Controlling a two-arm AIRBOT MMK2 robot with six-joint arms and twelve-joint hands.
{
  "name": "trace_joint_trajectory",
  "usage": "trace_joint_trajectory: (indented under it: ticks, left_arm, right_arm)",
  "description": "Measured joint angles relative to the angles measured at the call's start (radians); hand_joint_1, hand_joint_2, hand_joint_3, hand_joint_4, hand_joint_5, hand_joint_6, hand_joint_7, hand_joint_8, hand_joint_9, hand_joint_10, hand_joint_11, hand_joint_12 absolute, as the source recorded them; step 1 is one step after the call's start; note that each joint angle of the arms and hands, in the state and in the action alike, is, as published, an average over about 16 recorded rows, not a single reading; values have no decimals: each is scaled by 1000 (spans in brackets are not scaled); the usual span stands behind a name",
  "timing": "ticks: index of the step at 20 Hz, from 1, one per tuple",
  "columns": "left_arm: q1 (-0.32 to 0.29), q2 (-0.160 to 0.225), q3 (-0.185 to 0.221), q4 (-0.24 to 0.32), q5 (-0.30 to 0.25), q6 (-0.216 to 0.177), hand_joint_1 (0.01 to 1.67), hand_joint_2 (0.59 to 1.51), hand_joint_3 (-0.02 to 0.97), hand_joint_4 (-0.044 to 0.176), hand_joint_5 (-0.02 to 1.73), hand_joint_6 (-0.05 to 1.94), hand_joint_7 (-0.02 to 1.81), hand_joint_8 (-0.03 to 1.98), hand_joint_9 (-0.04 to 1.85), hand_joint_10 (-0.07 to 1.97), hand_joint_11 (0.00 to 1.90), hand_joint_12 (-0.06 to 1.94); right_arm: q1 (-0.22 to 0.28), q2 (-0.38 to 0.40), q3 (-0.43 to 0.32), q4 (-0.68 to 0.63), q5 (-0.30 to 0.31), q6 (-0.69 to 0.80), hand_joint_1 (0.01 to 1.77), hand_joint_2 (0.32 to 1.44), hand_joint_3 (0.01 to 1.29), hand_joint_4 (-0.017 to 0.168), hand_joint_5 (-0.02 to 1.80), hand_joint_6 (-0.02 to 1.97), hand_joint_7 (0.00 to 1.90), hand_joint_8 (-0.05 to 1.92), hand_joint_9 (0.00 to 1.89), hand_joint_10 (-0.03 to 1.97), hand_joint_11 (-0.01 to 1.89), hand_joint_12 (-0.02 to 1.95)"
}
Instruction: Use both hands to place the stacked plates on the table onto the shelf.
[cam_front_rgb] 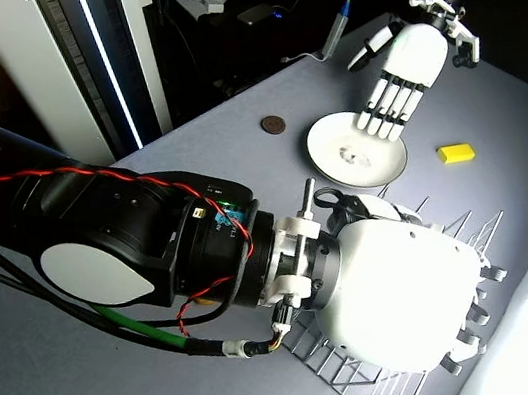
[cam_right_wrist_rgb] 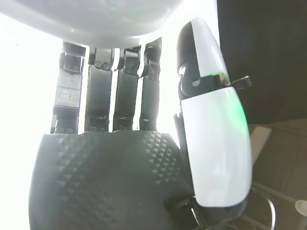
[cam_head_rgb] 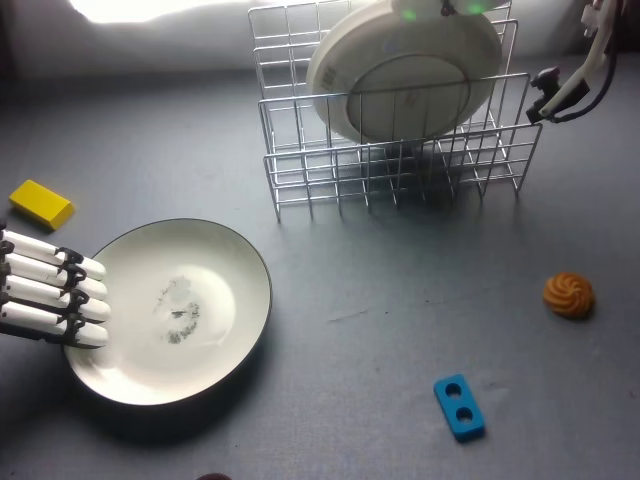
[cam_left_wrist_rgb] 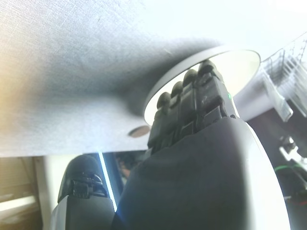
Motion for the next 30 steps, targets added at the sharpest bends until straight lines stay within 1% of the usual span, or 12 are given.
trace_joint_trajectory:
  ticks: [4,8,12,14,16,20,24,27,30]
  left_arm:
    - [7,0,0,-3,-2,6,17,1124,13,0,20,19,17,-1,17,6,18,-18]
    - [18,0,0,-8,-3,15,18,1124,13,1,19,19,17,-2,17,6,18,-20]
    - [36,-1,0,-15,-4,26,18,1124,13,0,17,14,18,-2,17,5,18,-23]
    - [47,-3,0,-19,-3,32,18,1124,13,-1,14,9,19,-2,17,6,18,-25]
    - [59,-4,0,-24,-2,37,18,1124,13,-2,11,3,18,-2,18,4,17,-23]
    - [83,-9,0,-34,3,47,18,1124,12,-4,4,-9,15,-3,17,-1,18,-21]
    - [105,-13,0,-43,7,57,18,1124,12,-6,-3,-20,11,-4,17,-7,18,-20]
    - [118,-16,0,-49,11,63,17,1125,12,-8,-7,-25,8,-5,16,-11,18,-18]
    - [127,-18,0,-54,13,69,18,1125,13,-8,-8,-28,4,-6,15,-17,18,-16]
  right_arm:
    - [24,12,-18,-79,17,-18,1026,1114,9,-2,826,45,934,19,904,137,447,1207]
    - [49,29,-85,-182,21,-102,981,1112,8,-2,758,42,835,12,818,95,348,1193]
    - [65,45,-195,-277,18,-230,947,1093,8,-1,578,38,618,13,604,62,234,926]
    - [66,52,-260,-313,7,-299,938,1064,8,0,476,38,503,13,492,47,180,782]
    - [59,59,-329,-323,-13,-387,943,1029,8,0,379,38,393,13,383,35,131,633]
    - [30,67,-459,-265,-50,-597,960,961,9,2,191,38,186,13,177,17,48,327]
    - [-16,69,-544,-168,-45,-792,991,911,9,3,49,38,39,12,30,12,13,39]
    - [-59,62,-576,-93,-26,-915,1014,879,9,4,20,38,19,12,12,12,12,3]
    - [-98,44,-585,-18,5,-1030,1037,875,9,4,20,38,20,12,13,13,11,-2]
